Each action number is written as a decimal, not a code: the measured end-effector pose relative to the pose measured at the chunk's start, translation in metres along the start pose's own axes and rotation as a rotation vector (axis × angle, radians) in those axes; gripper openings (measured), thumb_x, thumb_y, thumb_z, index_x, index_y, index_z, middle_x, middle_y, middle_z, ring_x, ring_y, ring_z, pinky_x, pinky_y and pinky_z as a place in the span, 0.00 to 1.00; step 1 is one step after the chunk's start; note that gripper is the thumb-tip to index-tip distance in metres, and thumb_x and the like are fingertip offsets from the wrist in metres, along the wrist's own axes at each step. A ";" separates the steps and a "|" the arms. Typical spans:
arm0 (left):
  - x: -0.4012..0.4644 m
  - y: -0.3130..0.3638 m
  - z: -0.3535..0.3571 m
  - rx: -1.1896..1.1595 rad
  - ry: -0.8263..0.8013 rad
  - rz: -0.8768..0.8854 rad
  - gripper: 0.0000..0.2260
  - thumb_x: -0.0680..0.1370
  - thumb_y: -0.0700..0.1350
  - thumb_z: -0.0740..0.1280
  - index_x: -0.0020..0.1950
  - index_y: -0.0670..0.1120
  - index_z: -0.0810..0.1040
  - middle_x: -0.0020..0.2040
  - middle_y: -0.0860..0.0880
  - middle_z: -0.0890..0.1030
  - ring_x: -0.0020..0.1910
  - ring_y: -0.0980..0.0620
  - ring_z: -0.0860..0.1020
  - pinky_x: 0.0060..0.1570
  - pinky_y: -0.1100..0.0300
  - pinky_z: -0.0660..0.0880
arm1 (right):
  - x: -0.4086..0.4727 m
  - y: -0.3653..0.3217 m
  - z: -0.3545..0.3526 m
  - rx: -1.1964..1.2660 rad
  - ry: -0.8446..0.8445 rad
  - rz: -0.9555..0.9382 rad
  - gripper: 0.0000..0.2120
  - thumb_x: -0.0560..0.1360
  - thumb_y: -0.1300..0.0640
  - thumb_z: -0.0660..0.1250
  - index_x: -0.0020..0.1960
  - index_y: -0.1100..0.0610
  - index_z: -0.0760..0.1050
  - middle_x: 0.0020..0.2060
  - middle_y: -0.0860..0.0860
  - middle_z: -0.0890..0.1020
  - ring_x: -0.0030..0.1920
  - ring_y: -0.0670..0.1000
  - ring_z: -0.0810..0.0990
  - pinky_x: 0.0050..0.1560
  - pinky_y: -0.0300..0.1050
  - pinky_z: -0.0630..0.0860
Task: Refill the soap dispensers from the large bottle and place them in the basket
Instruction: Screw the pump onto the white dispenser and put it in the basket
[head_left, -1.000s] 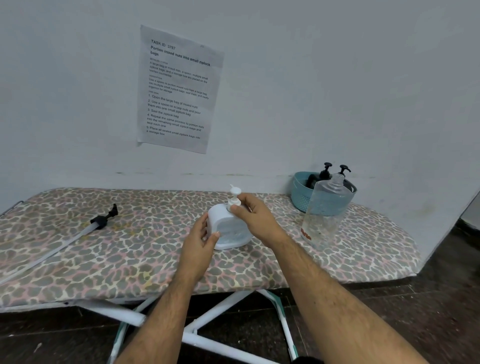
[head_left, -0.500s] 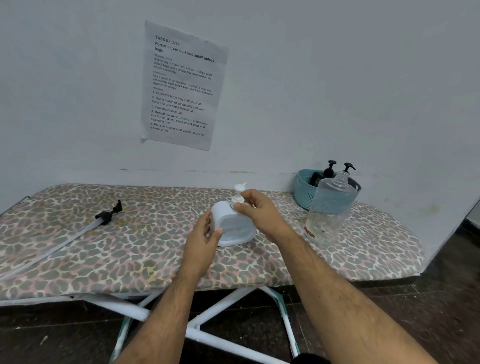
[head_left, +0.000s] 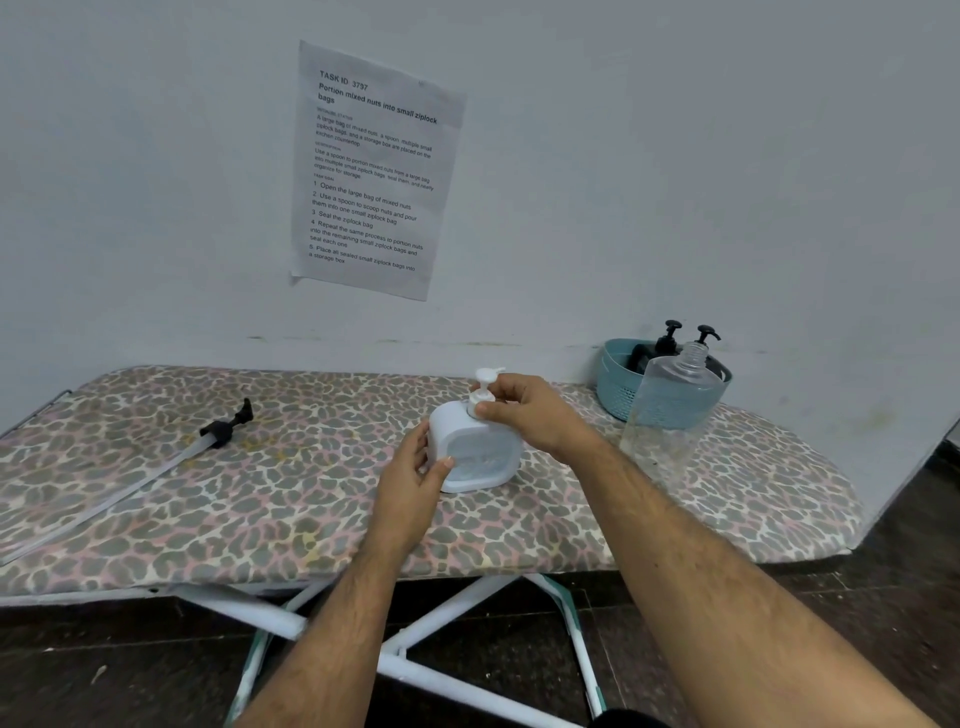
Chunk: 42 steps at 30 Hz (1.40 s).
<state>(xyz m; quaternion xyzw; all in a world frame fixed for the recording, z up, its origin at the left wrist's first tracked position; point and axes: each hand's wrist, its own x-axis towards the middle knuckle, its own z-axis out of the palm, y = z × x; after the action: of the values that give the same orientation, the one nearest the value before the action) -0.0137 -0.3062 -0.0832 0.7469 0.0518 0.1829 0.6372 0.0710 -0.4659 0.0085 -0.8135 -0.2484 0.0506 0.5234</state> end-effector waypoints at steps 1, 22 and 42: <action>0.000 0.000 0.000 -0.001 0.001 0.000 0.26 0.79 0.43 0.68 0.75 0.52 0.65 0.69 0.52 0.74 0.64 0.55 0.74 0.62 0.50 0.76 | 0.000 -0.001 0.000 -0.019 0.011 -0.004 0.10 0.73 0.54 0.75 0.53 0.56 0.83 0.49 0.46 0.83 0.48 0.46 0.80 0.50 0.44 0.75; -0.001 0.003 -0.001 -0.062 0.022 0.001 0.23 0.77 0.39 0.69 0.71 0.47 0.69 0.58 0.57 0.77 0.56 0.64 0.76 0.59 0.59 0.76 | -0.012 0.000 0.036 -0.596 0.444 -0.160 0.16 0.77 0.47 0.67 0.58 0.56 0.79 0.54 0.49 0.79 0.59 0.52 0.72 0.61 0.53 0.65; -0.008 0.011 -0.002 -0.025 -0.002 0.005 0.25 0.78 0.41 0.69 0.73 0.47 0.67 0.62 0.55 0.75 0.57 0.62 0.76 0.60 0.58 0.75 | -0.021 0.013 0.013 -0.138 0.068 0.019 0.26 0.76 0.47 0.69 0.72 0.52 0.70 0.68 0.49 0.75 0.66 0.51 0.74 0.67 0.54 0.72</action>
<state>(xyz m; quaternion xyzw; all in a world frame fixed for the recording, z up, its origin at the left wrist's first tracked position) -0.0237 -0.3087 -0.0737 0.7392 0.0469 0.1843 0.6461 0.0528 -0.4690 -0.0127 -0.8512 -0.2260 0.0107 0.4737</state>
